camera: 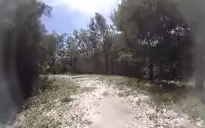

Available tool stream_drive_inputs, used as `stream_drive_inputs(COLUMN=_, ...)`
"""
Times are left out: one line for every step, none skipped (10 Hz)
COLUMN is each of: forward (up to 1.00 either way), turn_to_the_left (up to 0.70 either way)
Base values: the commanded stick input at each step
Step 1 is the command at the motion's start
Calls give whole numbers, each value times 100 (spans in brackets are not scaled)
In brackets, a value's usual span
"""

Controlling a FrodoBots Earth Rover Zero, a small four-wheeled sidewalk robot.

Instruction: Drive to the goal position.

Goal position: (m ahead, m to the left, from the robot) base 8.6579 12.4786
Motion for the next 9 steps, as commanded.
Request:
stream_drive_inputs(forward=70, turn_to_the_left=0)
stream_drive_inputs(forward=70, turn_to_the_left=0)
stream_drive_inputs(forward=70, turn_to_the_left=0)
stream_drive_inputs(forward=70, turn_to_the_left=0)
stream_drive_inputs(forward=70, turn_to_the_left=0)
stream_drive_inputs(forward=70, turn_to_the_left=0)
stream_drive_inputs(forward=70, turn_to_the_left=0)
stream_drive_inputs(forward=70, turn_to_the_left=0)
stream_drive_inputs(forward=70, turn_to_the_left=0)
